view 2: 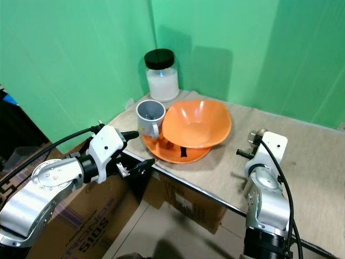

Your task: Setting the table

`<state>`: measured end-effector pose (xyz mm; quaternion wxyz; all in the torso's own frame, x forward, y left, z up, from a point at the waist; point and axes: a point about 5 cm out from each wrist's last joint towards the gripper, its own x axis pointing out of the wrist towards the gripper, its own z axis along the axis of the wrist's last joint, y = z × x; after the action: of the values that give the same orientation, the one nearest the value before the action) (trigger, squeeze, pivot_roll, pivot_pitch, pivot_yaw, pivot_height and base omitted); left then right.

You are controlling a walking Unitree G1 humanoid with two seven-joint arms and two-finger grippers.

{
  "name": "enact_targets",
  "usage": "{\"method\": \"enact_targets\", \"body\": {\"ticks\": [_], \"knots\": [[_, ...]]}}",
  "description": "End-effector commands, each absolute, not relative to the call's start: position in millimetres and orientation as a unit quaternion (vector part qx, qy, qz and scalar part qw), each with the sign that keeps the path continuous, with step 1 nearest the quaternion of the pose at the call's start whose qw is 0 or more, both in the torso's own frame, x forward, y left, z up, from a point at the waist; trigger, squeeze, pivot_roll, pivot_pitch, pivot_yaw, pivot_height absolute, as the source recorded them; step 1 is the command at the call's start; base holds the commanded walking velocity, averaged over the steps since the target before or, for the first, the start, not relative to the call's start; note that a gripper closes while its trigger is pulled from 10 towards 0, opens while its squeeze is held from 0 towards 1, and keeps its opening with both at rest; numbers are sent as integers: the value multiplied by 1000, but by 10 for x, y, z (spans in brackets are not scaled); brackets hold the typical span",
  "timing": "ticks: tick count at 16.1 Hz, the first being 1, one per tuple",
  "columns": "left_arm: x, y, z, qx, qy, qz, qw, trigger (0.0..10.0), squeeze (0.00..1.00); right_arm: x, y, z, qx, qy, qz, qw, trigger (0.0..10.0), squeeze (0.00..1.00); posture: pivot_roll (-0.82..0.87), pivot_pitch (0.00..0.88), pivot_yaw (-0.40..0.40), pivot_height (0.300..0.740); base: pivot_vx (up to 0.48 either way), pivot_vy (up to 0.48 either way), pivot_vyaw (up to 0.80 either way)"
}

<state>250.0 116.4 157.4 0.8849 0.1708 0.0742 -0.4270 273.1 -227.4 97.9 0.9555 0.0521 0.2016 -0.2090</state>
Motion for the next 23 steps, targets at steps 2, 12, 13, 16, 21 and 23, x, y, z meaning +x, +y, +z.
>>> {"method": "enact_targets", "body": {"ticks": [2, 12, 13, 16, 21, 23], "knots": [[2503, 1205, 1592, 182, 76, -423, 884, 10000, 0, 2810, -2209, 1014, 64, 185, -194, 961, 10000, 1000, 26, 0, 129, 740, 0, 0, 0], [2550, 1292, 1608, 192, 75, -414, 887, 10000, 0, 3109, -1930, 1681, 163, 116, -32, 979, 10000, 1000, 28, 0, 127, 740, 0, 0, 0], [2550, 1307, 1607, 194, 76, -412, 887, 10000, 0, 3148, -1818, 1700, 193, 140, 12, 971, 10000, 1000, 31, 0, 122, 740, 0, 0, 0], [2541, 1320, 1599, 195, 76, -408, 889, 10000, 0, 3166, -1735, 1602, 200, 247, 35, 948, 10000, 0, 41, 0, 105, 740, 0, 0, 0], [2534, 1319, 1587, 194, 77, -407, 889, 10000, 0, 3199, -1813, 1724, 219, 232, 28, 947, 10000, 0, 39, 0, 106, 740, 0, 0, 0], [2550, 1306, 1592, 193, 76, -408, 889, 10000, 0, 3223, -1975, 1932, 230, 181, 7, 956, 10000, 125, 37, 0, 108, 740, 0, 0, 0]]}}
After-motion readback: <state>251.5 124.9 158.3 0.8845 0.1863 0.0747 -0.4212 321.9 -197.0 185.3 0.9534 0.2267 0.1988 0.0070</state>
